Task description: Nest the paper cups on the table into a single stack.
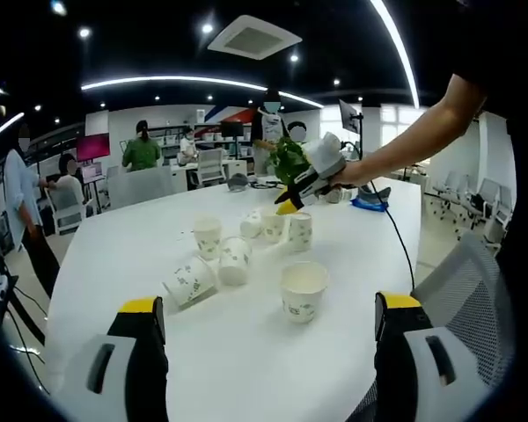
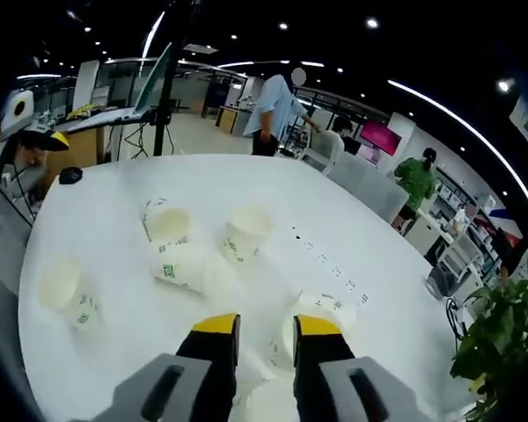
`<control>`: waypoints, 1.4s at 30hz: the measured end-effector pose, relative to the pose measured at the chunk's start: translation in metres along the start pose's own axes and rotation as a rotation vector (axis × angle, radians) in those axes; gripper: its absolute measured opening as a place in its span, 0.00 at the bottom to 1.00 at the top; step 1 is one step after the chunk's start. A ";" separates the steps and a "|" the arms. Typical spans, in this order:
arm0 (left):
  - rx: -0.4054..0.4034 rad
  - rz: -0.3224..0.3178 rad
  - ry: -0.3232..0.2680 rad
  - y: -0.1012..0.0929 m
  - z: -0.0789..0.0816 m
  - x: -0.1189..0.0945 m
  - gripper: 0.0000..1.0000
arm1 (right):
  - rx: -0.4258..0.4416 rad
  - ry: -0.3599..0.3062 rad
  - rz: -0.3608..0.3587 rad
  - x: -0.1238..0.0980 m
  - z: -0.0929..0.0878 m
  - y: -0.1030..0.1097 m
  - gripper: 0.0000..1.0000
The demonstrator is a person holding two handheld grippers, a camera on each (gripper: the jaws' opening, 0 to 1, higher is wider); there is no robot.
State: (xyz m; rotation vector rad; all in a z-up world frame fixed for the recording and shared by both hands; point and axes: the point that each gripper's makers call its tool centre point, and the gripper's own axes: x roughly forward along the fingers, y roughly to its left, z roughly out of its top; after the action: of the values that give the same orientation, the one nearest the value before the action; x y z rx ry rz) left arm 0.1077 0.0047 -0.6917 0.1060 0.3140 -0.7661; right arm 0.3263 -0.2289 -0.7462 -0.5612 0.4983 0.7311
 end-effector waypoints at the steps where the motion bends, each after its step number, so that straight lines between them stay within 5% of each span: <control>1: 0.000 0.002 0.000 0.001 0.000 0.000 0.99 | 0.006 0.008 0.005 0.002 -0.003 -0.002 0.22; 12: 0.000 0.004 0.011 0.002 -0.001 -0.003 0.99 | 0.010 0.050 0.009 0.017 -0.015 -0.006 0.22; 42: 0.012 -0.007 0.016 0.000 0.001 -0.003 0.99 | -0.001 0.114 0.034 0.029 -0.031 -0.008 0.03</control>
State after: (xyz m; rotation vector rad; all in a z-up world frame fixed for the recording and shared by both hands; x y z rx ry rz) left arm 0.1058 0.0060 -0.6896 0.1228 0.3252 -0.7743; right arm 0.3439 -0.2399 -0.7845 -0.5984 0.6150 0.7344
